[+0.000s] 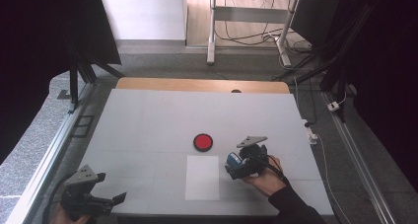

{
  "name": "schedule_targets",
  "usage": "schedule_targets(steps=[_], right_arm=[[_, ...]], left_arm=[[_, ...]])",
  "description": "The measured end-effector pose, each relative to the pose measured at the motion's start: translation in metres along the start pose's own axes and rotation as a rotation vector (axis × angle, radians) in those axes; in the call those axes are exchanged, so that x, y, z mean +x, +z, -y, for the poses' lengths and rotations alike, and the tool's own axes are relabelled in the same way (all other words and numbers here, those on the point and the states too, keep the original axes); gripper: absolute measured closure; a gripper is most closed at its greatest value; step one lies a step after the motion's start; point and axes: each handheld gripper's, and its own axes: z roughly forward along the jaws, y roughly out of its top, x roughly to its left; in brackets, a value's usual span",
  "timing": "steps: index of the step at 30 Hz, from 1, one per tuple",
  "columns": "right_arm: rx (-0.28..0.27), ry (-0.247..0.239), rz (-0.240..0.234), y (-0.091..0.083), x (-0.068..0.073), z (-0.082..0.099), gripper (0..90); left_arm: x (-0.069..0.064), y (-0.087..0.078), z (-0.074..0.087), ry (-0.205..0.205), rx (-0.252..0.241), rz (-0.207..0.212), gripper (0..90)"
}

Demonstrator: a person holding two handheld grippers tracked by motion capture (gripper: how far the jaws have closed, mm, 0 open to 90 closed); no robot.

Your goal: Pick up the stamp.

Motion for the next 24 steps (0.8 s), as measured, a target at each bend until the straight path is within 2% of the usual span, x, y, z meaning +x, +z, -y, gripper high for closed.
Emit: schedule_targets(steps=[1, 2, 3, 5, 6, 7, 8, 9, 10, 11, 13, 14, 15, 16, 24], right_arm=[[0.007, -0.007, 0.001, 0.0018, -0.0005, -0.0013, 7.5], [0.007, -0.007, 0.001, 0.0018, -0.0005, -0.0013, 7.5], [0.01, -0.02, 0.003, 0.003, -0.0002, -0.0023, 15.5], [0.018, -0.03, 0.003, 0.004, 0.0002, -0.0036, 24.4], [0.018, -0.03, 0.003, 0.004, 0.0002, -0.0036, 24.4], [0.024, -0.032, 0.004, 0.0041, 0.0006, -0.0044, 28.3], [0.028, -0.036, 0.0, 0.0044, 0.0009, -0.0058, 37.8], [0.028, -0.036, 0.0, 0.0044, 0.0009, -0.0058, 37.8], [0.03, -0.029, -0.004, 0.0045, 0.0007, -0.0072, 45.4], [0.03, -0.029, -0.004, 0.0045, 0.0007, -0.0072, 45.4], [0.034, -0.025, -0.01, 0.0045, -0.0001, -0.0088, 55.7], [0.034, -0.025, -0.01, 0.0045, -0.0001, -0.0088, 55.7], [0.035, -0.024, -0.017, 0.0046, -0.0004, -0.0091, 60.5], [0.041, -0.014, -0.02, 0.0048, -0.0008, -0.0098, 70.6], [0.05, -0.02, -0.027, 0.0044, -0.0008, -0.0111, 71.3]], left_arm=[[0.0, 0.0, 0.0, 0.001, 0.001, 0.0, 0.0], [0.0, 0.0001, 0.0, 0.0, 0.001, 0.001, 0.0], [0.0, 0.0001, -0.0001, 0.001, 0.001, 0.003, 0.0], [0.0001, 0.0002, -0.0001, 0.001, 0.002, 0.004, 0.0], [0.0, 0.0004, -0.0001, 0.001, 0.0, 0.003, 0.0], [0.0001, 0.0003, -0.0001, 0.001, 0.002, 0.004, 0.0], [0.0001, 0.0003, -0.0001, 0.001, 0.003, 0.005, 0.0], [0.0001, 0.0002, -0.0001, 0.002, 0.002, 0.005, 0.0], [0.0001, 0.0002, -0.0001, 0.002, 0.002, 0.005, 0.0], [0.0001, 0.0001, -0.0001, 0.001, 0.004, 0.003, 0.0], [0.0001, 0.0, 0.0, 0.001, 0.004, 0.004, 0.0], [0.0001, 0.0, 0.0, 0.001, 0.005, 0.004, 0.0], [0.0001, 0.0002, 0.0001, 0.002, 0.003, 0.005, 0.0], [0.0001, 0.0002, 0.0, 0.002, 0.003, 0.006, 0.0], [-0.0003, 0.0004, -0.0002, 0.006, 0.006, 0.003, 0.0]])
